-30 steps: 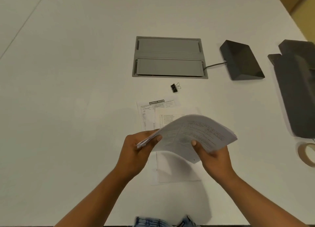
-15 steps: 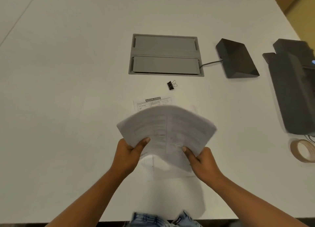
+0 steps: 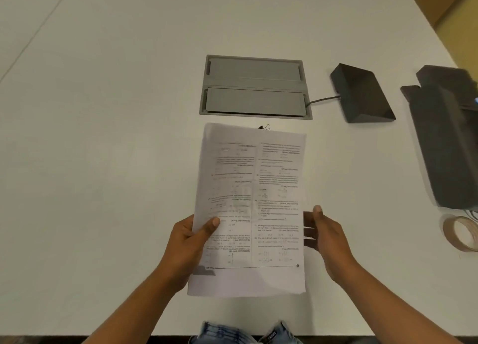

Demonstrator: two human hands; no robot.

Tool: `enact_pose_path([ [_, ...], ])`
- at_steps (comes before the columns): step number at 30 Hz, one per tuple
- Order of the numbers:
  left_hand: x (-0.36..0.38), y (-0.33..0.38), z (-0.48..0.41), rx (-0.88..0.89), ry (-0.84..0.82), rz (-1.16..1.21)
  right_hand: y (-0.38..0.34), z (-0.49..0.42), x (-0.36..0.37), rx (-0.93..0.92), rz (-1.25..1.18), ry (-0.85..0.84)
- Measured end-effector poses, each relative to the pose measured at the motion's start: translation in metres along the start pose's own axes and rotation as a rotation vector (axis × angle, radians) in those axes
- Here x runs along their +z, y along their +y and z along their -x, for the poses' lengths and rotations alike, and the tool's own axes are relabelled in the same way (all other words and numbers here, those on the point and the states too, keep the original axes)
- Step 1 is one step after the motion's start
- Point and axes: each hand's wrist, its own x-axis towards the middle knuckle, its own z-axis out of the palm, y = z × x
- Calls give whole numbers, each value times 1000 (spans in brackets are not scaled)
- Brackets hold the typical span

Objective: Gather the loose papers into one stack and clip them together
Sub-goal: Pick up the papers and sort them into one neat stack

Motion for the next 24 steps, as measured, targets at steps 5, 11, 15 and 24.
enact_pose_path([
  [5,-17,-1,1,2,74,43,46,-31,-17,92,769,293],
  [11,-34,-4,7,10,114,15,63,-32,1,202,999,259],
  [15,-41,-9,9,19,196,27,64,-33,6,262,914,257],
  [24,-45,-18,14,-1,274,30,62,-40,3,318,668,264],
])
